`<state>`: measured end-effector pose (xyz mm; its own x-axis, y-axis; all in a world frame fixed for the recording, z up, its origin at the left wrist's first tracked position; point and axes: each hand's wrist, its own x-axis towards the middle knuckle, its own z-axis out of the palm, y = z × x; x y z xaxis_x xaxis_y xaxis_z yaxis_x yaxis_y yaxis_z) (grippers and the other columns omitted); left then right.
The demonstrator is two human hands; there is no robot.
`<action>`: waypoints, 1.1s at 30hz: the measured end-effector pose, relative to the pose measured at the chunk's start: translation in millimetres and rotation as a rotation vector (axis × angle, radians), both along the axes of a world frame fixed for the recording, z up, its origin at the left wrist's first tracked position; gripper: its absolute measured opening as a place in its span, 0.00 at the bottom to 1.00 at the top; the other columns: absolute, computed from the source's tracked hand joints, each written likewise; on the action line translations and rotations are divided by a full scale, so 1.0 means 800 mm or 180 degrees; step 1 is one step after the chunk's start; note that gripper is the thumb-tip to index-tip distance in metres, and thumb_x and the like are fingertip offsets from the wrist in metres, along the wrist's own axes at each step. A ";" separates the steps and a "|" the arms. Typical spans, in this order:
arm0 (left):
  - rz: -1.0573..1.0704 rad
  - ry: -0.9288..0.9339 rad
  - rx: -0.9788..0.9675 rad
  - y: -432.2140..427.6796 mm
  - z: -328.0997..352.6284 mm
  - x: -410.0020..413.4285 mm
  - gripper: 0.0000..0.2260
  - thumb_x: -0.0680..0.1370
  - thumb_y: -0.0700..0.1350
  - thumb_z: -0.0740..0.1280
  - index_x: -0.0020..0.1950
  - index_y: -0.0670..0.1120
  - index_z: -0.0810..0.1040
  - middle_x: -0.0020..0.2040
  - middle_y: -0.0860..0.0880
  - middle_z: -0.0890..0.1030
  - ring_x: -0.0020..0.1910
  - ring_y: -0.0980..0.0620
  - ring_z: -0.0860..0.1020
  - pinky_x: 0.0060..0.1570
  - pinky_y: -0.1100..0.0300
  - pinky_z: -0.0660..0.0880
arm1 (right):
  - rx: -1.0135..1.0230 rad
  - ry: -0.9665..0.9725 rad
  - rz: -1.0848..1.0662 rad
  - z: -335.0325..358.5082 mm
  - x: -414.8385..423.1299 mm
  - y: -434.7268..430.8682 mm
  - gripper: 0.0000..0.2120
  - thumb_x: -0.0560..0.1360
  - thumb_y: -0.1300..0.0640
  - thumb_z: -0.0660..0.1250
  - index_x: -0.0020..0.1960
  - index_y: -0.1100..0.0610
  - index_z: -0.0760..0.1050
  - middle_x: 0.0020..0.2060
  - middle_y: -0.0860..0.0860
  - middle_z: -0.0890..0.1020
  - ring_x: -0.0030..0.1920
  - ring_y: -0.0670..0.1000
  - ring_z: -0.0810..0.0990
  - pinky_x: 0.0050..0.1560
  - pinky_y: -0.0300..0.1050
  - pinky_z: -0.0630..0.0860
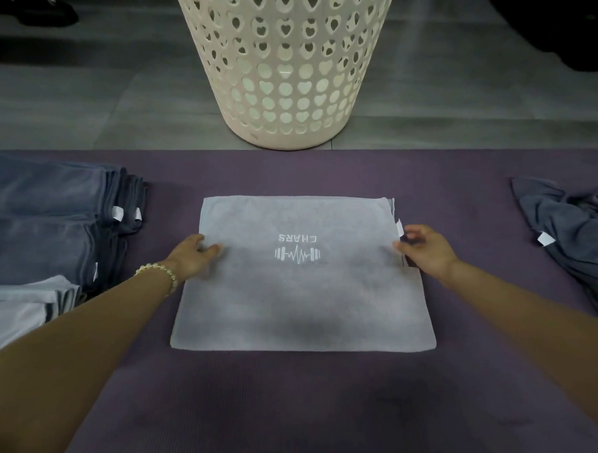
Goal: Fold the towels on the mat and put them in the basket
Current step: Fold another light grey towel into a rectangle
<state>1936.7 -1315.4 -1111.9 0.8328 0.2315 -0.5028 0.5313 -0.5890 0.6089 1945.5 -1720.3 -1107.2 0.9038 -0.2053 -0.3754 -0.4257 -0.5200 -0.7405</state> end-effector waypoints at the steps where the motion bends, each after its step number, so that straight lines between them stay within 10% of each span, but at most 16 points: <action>1: 0.0042 -0.0065 -0.0013 -0.002 -0.002 0.007 0.27 0.79 0.48 0.64 0.74 0.40 0.60 0.72 0.40 0.66 0.70 0.42 0.66 0.66 0.55 0.63 | 0.0027 -0.0033 -0.0011 -0.002 0.010 0.004 0.22 0.75 0.57 0.70 0.67 0.59 0.70 0.62 0.55 0.75 0.53 0.50 0.74 0.51 0.43 0.71; 7: 0.0543 -0.0344 0.0017 0.003 -0.016 0.043 0.24 0.78 0.46 0.66 0.71 0.40 0.65 0.66 0.39 0.72 0.64 0.40 0.72 0.60 0.53 0.69 | 0.0196 -0.0053 -0.0260 -0.021 0.053 0.015 0.20 0.76 0.62 0.67 0.67 0.64 0.70 0.54 0.53 0.77 0.52 0.49 0.75 0.48 0.32 0.69; 19: 0.0695 -0.0852 -0.0067 0.004 -0.033 0.074 0.15 0.76 0.43 0.69 0.60 0.37 0.78 0.53 0.42 0.81 0.45 0.52 0.77 0.39 0.70 0.72 | 0.0017 -0.0085 -0.0421 -0.031 0.097 0.008 0.25 0.71 0.55 0.74 0.65 0.61 0.74 0.57 0.56 0.80 0.57 0.55 0.79 0.58 0.46 0.75; 23: 0.0880 -0.0862 -0.0233 0.006 -0.034 0.084 0.08 0.77 0.44 0.68 0.51 0.39 0.81 0.30 0.56 0.80 0.25 0.67 0.74 0.26 0.78 0.69 | -0.0183 -0.0112 -0.0426 -0.044 0.096 0.014 0.16 0.72 0.56 0.73 0.55 0.64 0.79 0.46 0.54 0.81 0.47 0.50 0.78 0.50 0.42 0.74; 33: 0.1280 -0.0834 -0.0372 0.023 -0.044 0.107 0.10 0.77 0.42 0.68 0.54 0.37 0.80 0.31 0.56 0.77 0.46 0.50 0.73 0.51 0.57 0.72 | -0.0217 -0.0292 -0.1069 -0.052 0.114 0.008 0.07 0.73 0.60 0.71 0.47 0.64 0.81 0.39 0.53 0.80 0.41 0.50 0.77 0.44 0.41 0.72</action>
